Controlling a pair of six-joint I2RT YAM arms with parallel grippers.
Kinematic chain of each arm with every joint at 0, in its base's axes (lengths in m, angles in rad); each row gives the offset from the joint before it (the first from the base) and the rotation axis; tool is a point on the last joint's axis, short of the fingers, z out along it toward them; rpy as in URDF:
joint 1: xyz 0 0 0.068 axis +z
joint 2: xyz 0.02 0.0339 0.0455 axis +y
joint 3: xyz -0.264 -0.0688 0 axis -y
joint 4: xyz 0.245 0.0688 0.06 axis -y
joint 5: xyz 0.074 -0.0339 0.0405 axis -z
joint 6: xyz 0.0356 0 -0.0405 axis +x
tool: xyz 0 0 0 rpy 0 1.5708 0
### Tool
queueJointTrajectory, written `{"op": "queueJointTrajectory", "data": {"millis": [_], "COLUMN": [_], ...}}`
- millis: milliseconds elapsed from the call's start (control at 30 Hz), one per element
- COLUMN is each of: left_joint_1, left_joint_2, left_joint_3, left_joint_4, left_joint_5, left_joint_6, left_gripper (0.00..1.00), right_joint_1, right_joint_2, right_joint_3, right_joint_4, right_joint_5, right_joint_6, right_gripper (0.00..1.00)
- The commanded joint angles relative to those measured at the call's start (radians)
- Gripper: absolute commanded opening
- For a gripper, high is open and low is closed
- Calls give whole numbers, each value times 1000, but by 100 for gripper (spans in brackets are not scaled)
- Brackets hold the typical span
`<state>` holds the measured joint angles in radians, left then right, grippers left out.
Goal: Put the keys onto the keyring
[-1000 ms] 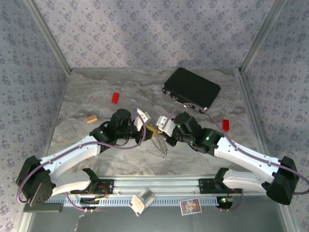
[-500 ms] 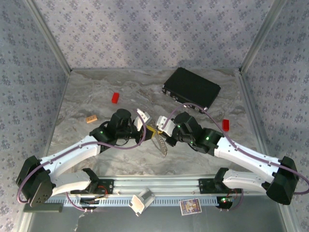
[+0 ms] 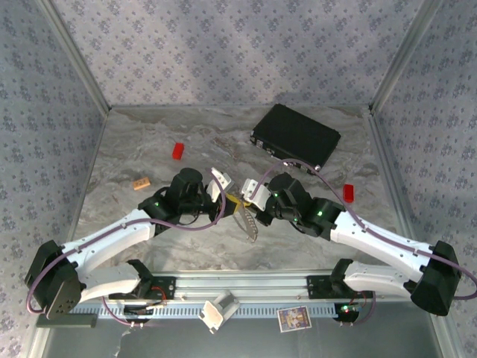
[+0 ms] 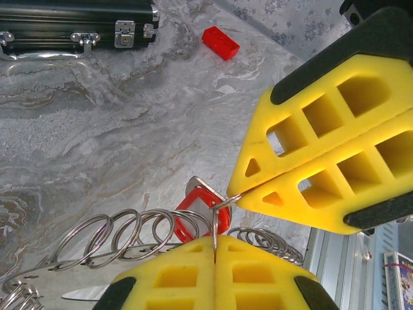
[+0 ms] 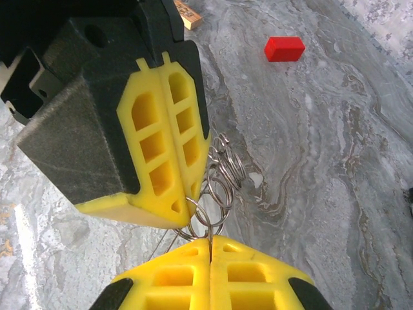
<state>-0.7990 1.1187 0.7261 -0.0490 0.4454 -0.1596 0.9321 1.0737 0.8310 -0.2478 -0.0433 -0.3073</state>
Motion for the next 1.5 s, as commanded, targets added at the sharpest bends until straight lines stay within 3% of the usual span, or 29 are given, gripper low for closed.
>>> {"op": "queueJointTrajectory", "data": {"millis": [0, 1000, 1467], "left_joint_1": [-5, -6, -6], "left_joint_2": [-8, -5, -3], "left_joint_3": [21, 24, 22], "left_joint_4": [52, 54, 55], "left_joint_5": [14, 18, 19], "left_joint_6": [-11, -9, -10], "left_gripper": [0, 0, 0], "right_joint_1": [9, 19, 22], "right_joint_2": [-34, -1, -36], "right_joint_3": [-14, -5, -23], "right_joint_4": [24, 14, 37], "right_joint_5": [48, -6, 48], "right_joint_6": [-7, -6, -12], "right_gripper": [0, 0, 0]}}
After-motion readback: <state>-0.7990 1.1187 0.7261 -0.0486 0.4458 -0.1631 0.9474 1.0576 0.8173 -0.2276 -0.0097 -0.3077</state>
